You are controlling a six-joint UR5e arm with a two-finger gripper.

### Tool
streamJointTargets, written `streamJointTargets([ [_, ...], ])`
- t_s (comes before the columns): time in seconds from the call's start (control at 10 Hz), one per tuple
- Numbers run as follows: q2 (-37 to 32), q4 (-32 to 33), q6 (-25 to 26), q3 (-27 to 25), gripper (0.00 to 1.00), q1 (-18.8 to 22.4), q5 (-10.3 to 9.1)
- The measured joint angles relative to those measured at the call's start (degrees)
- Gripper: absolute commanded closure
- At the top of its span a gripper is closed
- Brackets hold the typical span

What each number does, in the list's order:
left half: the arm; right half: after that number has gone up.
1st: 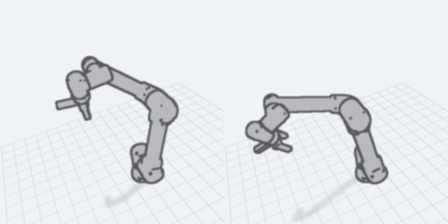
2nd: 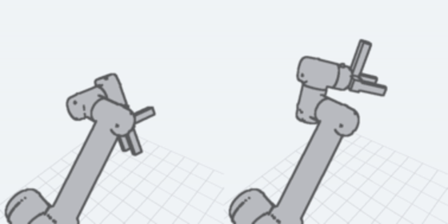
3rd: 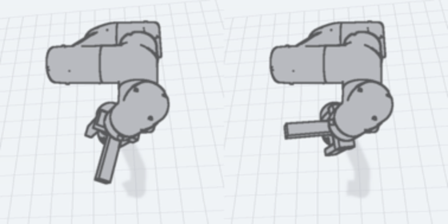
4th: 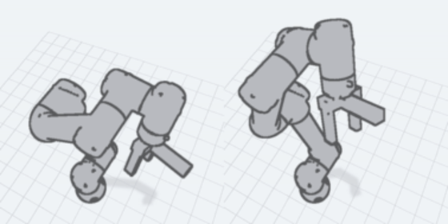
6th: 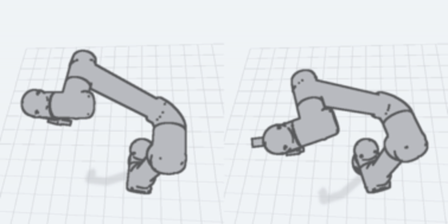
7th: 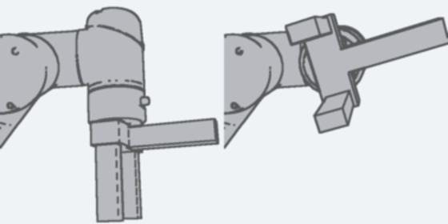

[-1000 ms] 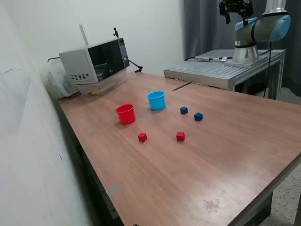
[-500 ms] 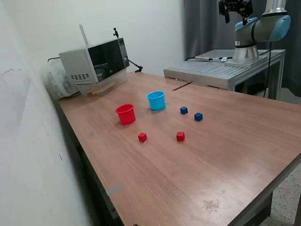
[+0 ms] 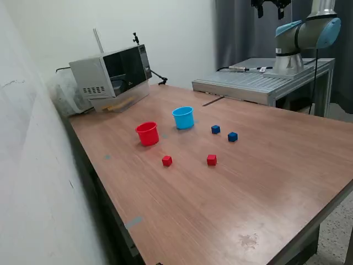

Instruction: Place red objects in the red bin, and blue objects in the blue bin.

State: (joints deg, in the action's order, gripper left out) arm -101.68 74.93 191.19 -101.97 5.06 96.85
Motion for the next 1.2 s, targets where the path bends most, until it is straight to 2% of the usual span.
streamJointTargets([
  [0.2,1.0,8.8,-0.4,0.9,0.0,0.0,0.06],
  [0.5,7.2,21.5,-2.8,1.9,0.0,-1.2,-0.48],
  [1.0,20.6,39.1,-12.0,2.4,0.0,-9.4,-8.05],
  [1.2,24.9,44.7,-13.8,1.9,0.0,-11.2,-9.64],
])
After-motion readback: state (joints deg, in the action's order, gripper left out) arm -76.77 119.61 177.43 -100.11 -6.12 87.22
